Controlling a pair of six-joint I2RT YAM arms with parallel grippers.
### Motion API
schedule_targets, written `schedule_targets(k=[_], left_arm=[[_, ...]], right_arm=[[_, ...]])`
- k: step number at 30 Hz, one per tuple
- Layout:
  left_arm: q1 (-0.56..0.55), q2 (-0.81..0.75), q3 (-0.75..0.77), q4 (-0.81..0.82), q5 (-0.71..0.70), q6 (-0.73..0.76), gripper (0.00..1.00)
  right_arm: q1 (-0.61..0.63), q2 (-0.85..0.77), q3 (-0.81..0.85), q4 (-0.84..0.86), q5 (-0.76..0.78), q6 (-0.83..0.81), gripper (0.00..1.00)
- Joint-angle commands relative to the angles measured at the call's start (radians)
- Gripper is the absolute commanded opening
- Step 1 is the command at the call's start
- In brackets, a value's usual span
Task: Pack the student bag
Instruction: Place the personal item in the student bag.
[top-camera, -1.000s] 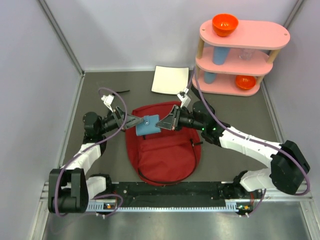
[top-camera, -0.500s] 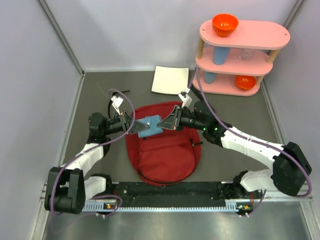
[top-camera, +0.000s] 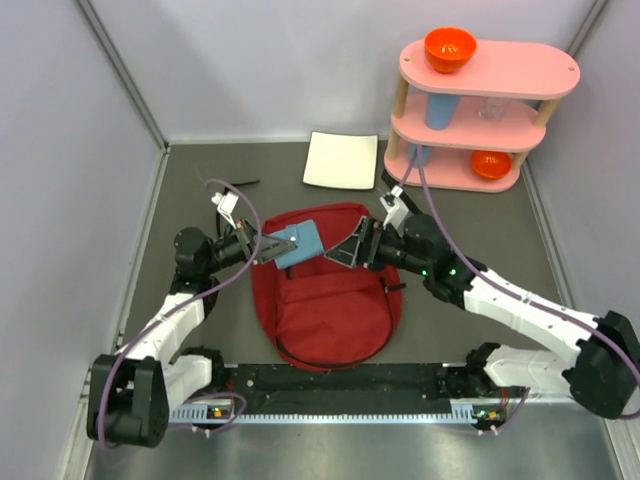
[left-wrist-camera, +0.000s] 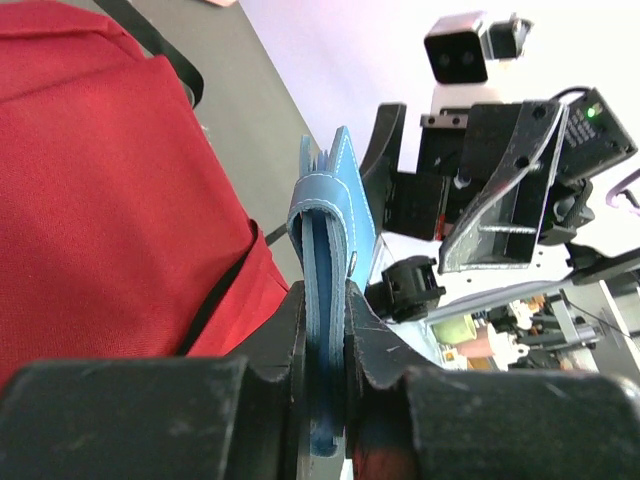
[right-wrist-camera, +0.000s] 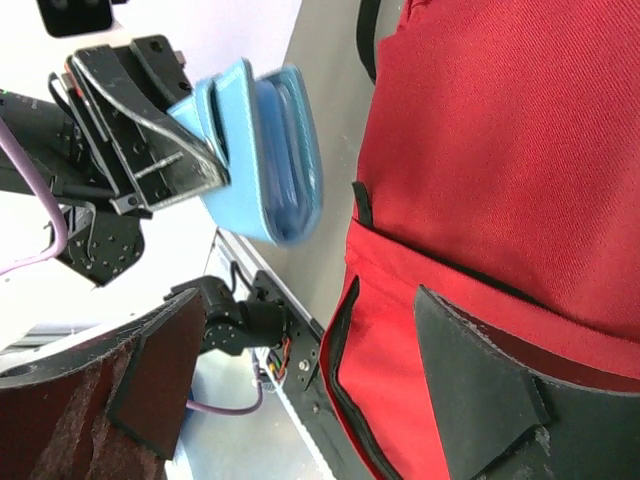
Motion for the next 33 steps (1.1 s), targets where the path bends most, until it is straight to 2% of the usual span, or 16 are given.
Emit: schedule_targets(k=[1, 4, 5, 8, 13, 18, 21, 22, 23, 24, 26, 27, 29, 30, 31, 33], left_arm=[[-0.006, -0.063, 0.030, 0.000, -0.089, 0.007, 0.00], [-0.034, -0.082, 0.022, 0.018, -0.131, -0.021, 0.00], [-0.043, -0.086, 0.022, 0.017, -0.148, -0.025, 0.00], [-0.075, -0.088, 0.019, 0.012, -0.165, -0.027, 0.00], [-0.100, -0.097, -0.014, 0.015, -0.186, -0.027, 0.00], [-0.130, -0.063, -0.024, 0.116, -0.131, -0.048, 0.00], [-0.159, -0.054, -0.021, 0.124, -0.140, -0.041, 0.00], [-0.163, -0.050, -0.021, 0.123, -0.142, -0.039, 0.00], [-0.164, -0.040, -0.021, 0.124, -0.140, -0.041, 0.00], [-0.166, -0.036, -0.019, 0.124, -0.136, -0.039, 0.00], [-0.167, -0.028, -0.022, 0.126, -0.134, -0.039, 0.00], [-0.167, -0.028, -0.028, 0.124, -0.134, -0.038, 0.00], [-0.167, -0.030, -0.033, 0.109, -0.142, -0.029, 0.00], [-0.167, -0.028, -0.033, 0.097, -0.145, -0.021, 0.04], [-0.167, -0.030, -0.031, 0.056, -0.148, 0.002, 0.26], [-0.167, -0.042, -0.012, -0.009, -0.165, 0.040, 0.51]], right_arm=[[-0.002, -0.056, -0.049, 0.040, -0.003, 0.028, 0.84], [-0.004, -0.022, -0.110, 0.187, -0.061, 0.127, 0.85], [-0.002, -0.010, -0.125, 0.320, -0.075, 0.173, 0.85], [-0.004, 0.032, -0.138, 0.452, -0.110, 0.215, 0.88], [-0.002, 0.056, -0.089, 0.428, -0.094, 0.183, 0.89], [-0.005, 0.117, -0.070, 0.451, -0.095, 0.207, 0.88], [-0.005, 0.165, -0.065, 0.532, -0.127, 0.233, 0.78], [-0.005, 0.174, -0.065, 0.577, -0.135, 0.243, 0.70], [-0.005, 0.180, -0.070, 0.595, -0.135, 0.252, 0.66], [-0.005, 0.186, -0.073, 0.609, -0.135, 0.256, 0.51], [-0.007, 0.185, -0.081, 0.634, -0.130, 0.263, 0.39], [-0.007, 0.180, -0.085, 0.640, -0.127, 0.260, 0.25], [-0.007, 0.162, -0.101, 0.628, -0.114, 0.255, 0.17], [-0.007, 0.151, -0.105, 0.616, -0.107, 0.246, 0.14], [-0.005, 0.130, -0.116, 0.599, -0.098, 0.235, 0.06], [-0.007, 0.099, -0.124, 0.515, -0.065, 0.194, 0.02]])
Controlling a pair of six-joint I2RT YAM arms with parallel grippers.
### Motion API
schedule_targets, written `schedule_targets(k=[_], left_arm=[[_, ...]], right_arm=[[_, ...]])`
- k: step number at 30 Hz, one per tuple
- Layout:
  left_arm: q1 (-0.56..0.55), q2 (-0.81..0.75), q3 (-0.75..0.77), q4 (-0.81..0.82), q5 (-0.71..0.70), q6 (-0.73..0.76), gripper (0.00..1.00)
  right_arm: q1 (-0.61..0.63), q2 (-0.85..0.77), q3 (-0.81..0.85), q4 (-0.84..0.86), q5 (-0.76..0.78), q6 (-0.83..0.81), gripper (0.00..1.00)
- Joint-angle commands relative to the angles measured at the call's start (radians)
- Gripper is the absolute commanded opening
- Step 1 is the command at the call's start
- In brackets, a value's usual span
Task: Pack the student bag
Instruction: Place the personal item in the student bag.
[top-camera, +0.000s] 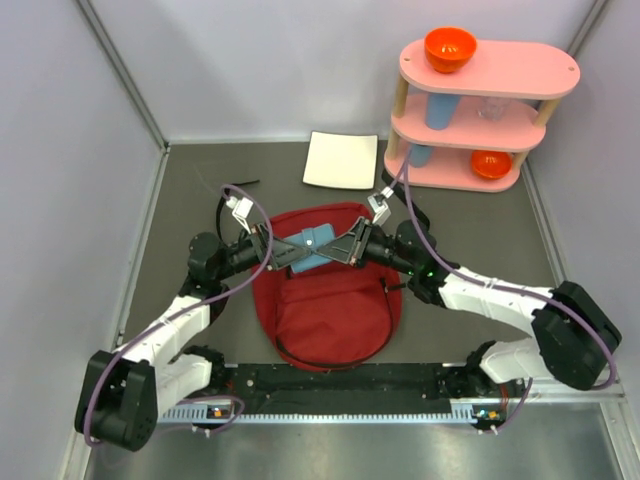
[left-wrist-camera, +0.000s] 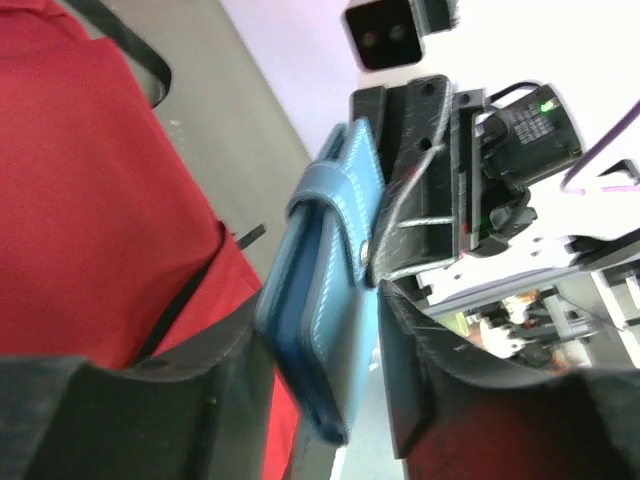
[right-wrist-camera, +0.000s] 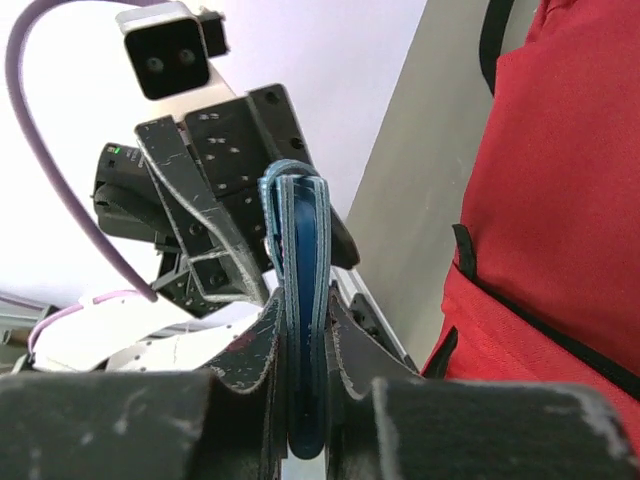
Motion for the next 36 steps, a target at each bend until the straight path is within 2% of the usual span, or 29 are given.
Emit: schedule_targets(k=[1, 3, 4, 5, 7, 8, 12, 16, 22, 27, 32, 36], left_arm=[[-0.004, -0.028, 0.021, -0.134, -0.023, 0.114, 0.64], [-0.004, -0.046, 0.072, -0.262, -0.082, 0.182, 0.71], [-0.005, -0.064, 0.095, -0.405, -0.113, 0.267, 0.77], [-0.007, -0.071, 0.143, -0.476, -0.141, 0.315, 0.79], [-0.016, -0.069, 0.194, -0.602, -0.237, 0.453, 0.85], [-0.026, -0.065, 0.238, -0.689, -0.265, 0.490, 0.87], [-0.094, 0.018, 0.349, -0.825, -0.388, 0.645, 0.89], [-0.195, 0.199, 0.487, -0.948, -0.545, 0.815, 0.89], [-0.257, 0.352, 0.602, -1.058, -0.701, 0.946, 0.89], [-0.324, 0.432, 0.650, -1.110, -0.807, 1.030, 0.89], [-0.445, 0.475, 0.658, -1.152, -0.842, 1.075, 0.91], [-0.484, 0.460, 0.629, -1.158, -0.824, 1.073, 0.91]], right_arm=[[-0.004, -0.100, -0.018, -0.056, 0.072, -0.090, 0.02], [-0.004, -0.167, -0.030, -0.198, 0.160, -0.127, 0.01], [-0.006, -0.196, -0.041, -0.255, 0.198, -0.153, 0.01], [-0.006, -0.245, -0.043, -0.327, 0.284, -0.165, 0.01], [-0.006, -0.300, -0.055, -0.491, 0.356, -0.193, 0.01], [-0.006, -0.360, -0.060, -0.541, 0.452, -0.198, 0.01], [-0.008, -0.489, -0.099, -0.708, 0.594, -0.204, 0.01], [-0.006, -0.601, -0.106, -0.837, 0.706, -0.187, 0.01], [-0.006, -0.762, -0.087, -0.941, 0.838, -0.211, 0.02], [-0.006, -0.818, -0.083, -0.974, 0.861, -0.233, 0.02], [-0.006, -0.812, -0.084, -0.983, 0.853, -0.219, 0.03], [-0.006, -0.808, -0.099, -0.981, 0.844, -0.189, 0.04]])
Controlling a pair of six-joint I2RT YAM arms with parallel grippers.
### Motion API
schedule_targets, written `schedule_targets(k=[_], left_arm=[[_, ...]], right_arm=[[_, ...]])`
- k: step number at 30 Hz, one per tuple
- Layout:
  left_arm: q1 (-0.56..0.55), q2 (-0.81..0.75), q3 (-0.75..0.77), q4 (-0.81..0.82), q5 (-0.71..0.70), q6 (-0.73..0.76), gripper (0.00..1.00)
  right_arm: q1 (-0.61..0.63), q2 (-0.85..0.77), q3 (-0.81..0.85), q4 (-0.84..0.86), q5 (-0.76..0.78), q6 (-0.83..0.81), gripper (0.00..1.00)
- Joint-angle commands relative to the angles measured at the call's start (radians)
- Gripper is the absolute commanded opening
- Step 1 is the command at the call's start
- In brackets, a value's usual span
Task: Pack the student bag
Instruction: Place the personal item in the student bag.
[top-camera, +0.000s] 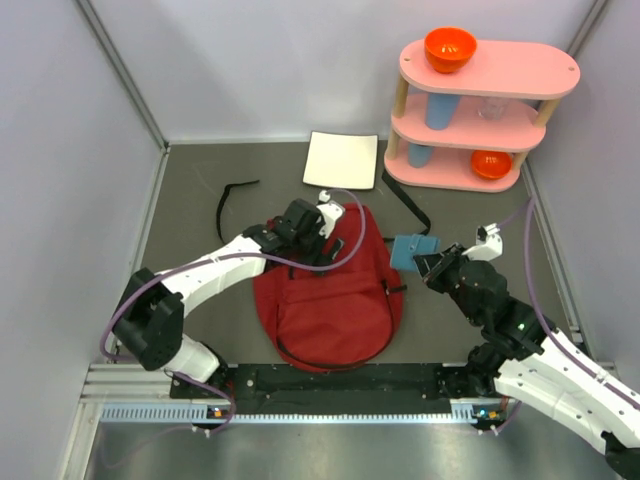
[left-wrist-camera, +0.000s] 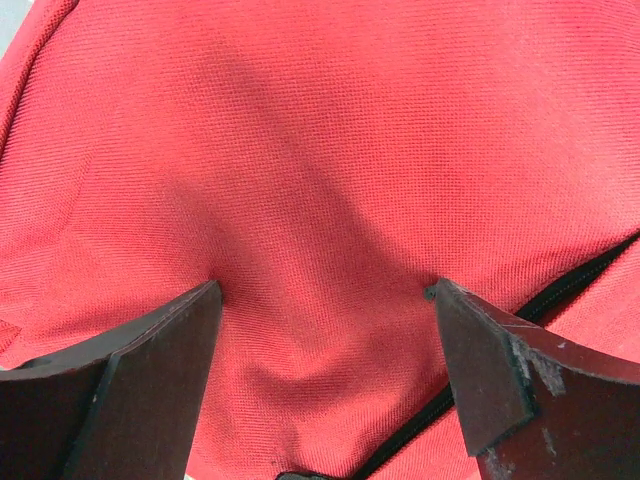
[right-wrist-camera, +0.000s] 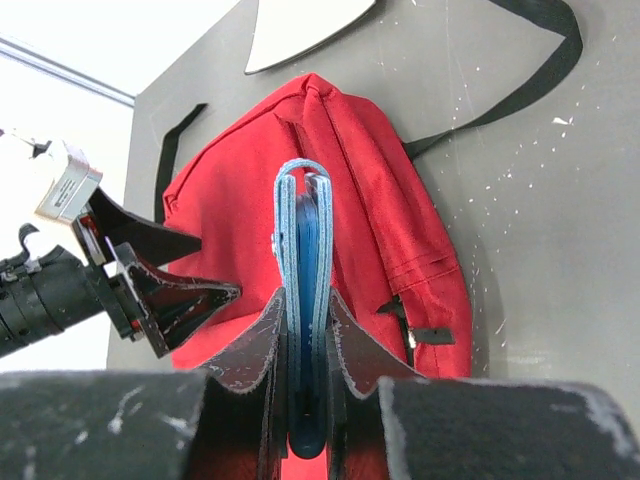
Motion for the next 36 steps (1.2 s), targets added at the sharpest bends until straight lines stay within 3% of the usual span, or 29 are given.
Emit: schedule_targets(k=[1, 17, 20, 24, 27, 29, 36], left_arm=[[-0.064, -0.018, -0.022, -0.048, 0.039, 0.035, 0.91], [-0.158, -0.149, -0.161, -0.024, 0.098, 0.003, 0.89], [-0.176, -0.127, -0.175, 0.014, 0.027, -0.044, 0.89], [-0.224, -0.092, -0.198, 0.090, -0.210, -0.112, 0.87], [-0.226, -0.078, -0.194, 0.104, -0.316, -0.173, 0.78], [-0.226, -0.089, -0.204, 0.123, -0.341, -0.180, 0.62], [-0.226, -0.130, -0.204, 0.114, -0.412, -0.193, 0.31]], right_arm=[[-0.003, 0.000, 0.013, 0.007, 0.020, 0.022, 0.05], [-0.002, 0.057, -0.001, 0.013, -0.010, 0.055, 0.08], [-0.002, 0.062, -0.007, 0.019, -0.016, 0.062, 0.08], [-0.002, 0.065, -0.011, 0.020, -0.020, 0.063, 0.09], [-0.002, 0.059, -0.015, 0.020, -0.025, 0.063, 0.09], [-0.003, 0.051, -0.019, 0.020, -0.025, 0.065, 0.09], [-0.002, 0.043, -0.027, 0.020, -0.020, 0.063, 0.10]])
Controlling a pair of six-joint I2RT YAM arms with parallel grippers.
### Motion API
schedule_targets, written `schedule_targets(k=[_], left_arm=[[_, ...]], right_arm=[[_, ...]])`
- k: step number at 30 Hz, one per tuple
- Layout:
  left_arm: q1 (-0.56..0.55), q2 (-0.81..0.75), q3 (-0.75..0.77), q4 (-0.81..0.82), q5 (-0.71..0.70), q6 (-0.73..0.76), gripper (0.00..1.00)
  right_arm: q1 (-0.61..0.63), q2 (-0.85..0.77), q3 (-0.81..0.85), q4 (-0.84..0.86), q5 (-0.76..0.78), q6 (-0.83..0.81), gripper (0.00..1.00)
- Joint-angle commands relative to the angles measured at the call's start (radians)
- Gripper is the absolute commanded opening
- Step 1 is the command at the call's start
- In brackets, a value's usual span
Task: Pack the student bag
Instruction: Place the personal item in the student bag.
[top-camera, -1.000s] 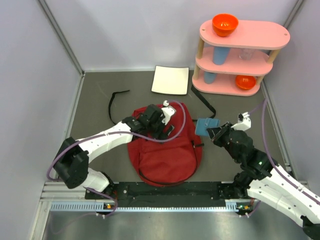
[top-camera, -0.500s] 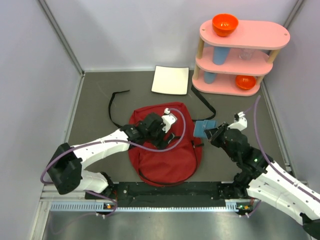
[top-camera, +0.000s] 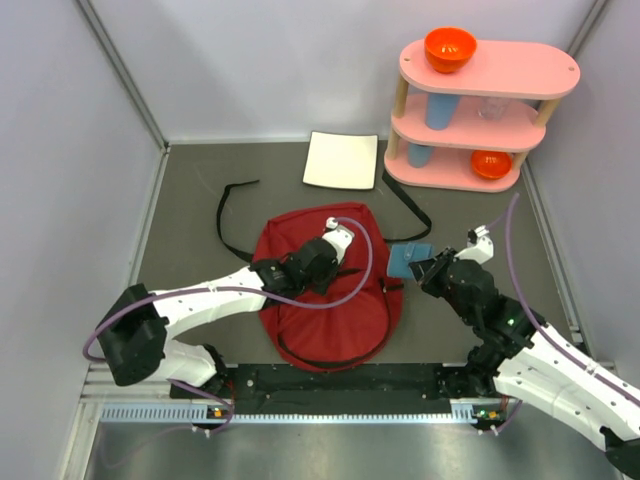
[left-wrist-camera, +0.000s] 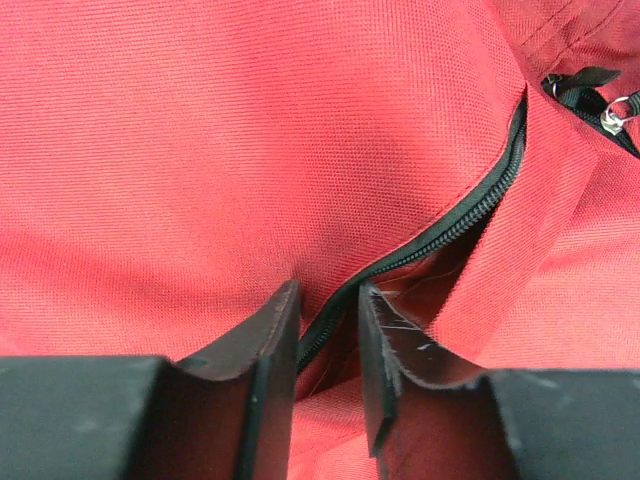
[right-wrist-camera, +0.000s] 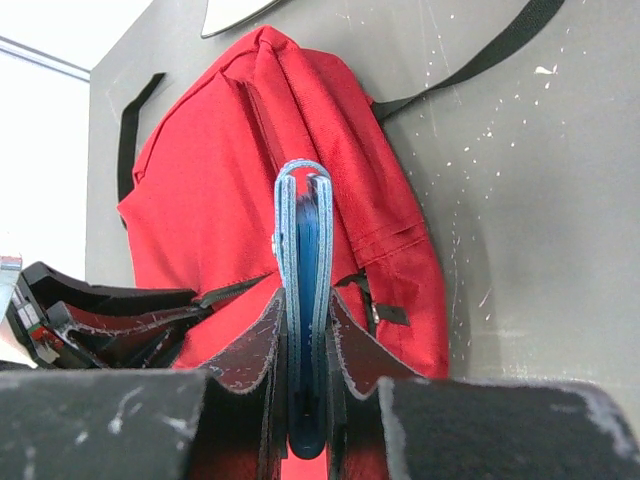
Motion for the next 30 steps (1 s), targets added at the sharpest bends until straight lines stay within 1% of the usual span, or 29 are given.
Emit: schedule_targets(k=[1, 3, 5, 8, 10, 12, 18, 19, 21, 22, 23, 24, 27, 30], left_arm=[[0.023, -0.015, -0.029, -0.018, -0.155, -0.015, 0.28], [0.023, -0.022, -0.026, -0.028, -0.158, -0.016, 0.26], [0.023, -0.035, -0.019, -0.038, -0.158, -0.022, 0.25], [0.023, -0.056, -0.004, -0.051, -0.152, -0.024, 0.28], [0.023, -0.076, 0.001, -0.055, -0.152, -0.022, 0.28], [0.023, -0.090, 0.014, -0.059, -0.169, -0.022, 0.31], [0.024, -0.113, 0.043, -0.059, -0.218, -0.010, 0.32], [0.023, -0.107, 0.050, -0.059, -0.219, -0.007, 0.30], [0.024, -0.081, 0.054, -0.059, -0.218, -0.005, 0.17], [0.024, -0.072, 0.063, -0.062, -0.216, -0.007, 0.12], [0.024, -0.062, 0.068, -0.065, -0.213, -0.008, 0.05], [0.024, -0.052, 0.073, -0.067, -0.210, -0.011, 0.00], [0.024, -0.045, 0.076, -0.056, -0.198, -0.005, 0.00], [0.024, -0.045, 0.077, -0.056, -0.180, 0.004, 0.17]], right_arm=[[-0.002, -0.010, 0.000, 0.041, 0.001, 0.010, 0.10], [-0.002, -0.008, -0.001, 0.041, 0.001, 0.010, 0.10], [-0.003, -0.007, 0.000, 0.041, -0.002, 0.010, 0.10], [-0.003, -0.007, -0.001, 0.041, -0.006, 0.007, 0.10], [-0.003, -0.008, -0.004, 0.041, -0.007, 0.010, 0.10], [-0.003, -0.007, -0.003, 0.041, -0.006, 0.010, 0.10], [-0.003, -0.004, -0.003, 0.042, -0.009, 0.007, 0.11], [-0.003, -0.004, -0.001, 0.044, -0.012, 0.008, 0.11], [-0.003, -0.001, 0.000, 0.044, -0.016, 0.007, 0.11], [-0.002, -0.001, 0.002, 0.045, -0.021, 0.007, 0.11], [-0.003, 0.001, 0.003, 0.045, -0.025, 0.005, 0.11], [-0.003, 0.001, 0.005, 0.048, -0.030, 0.007, 0.11], [-0.003, 0.002, 0.006, 0.061, -0.047, 0.002, 0.10], [-0.002, 0.009, 0.008, 0.064, -0.055, 0.002, 0.11]])
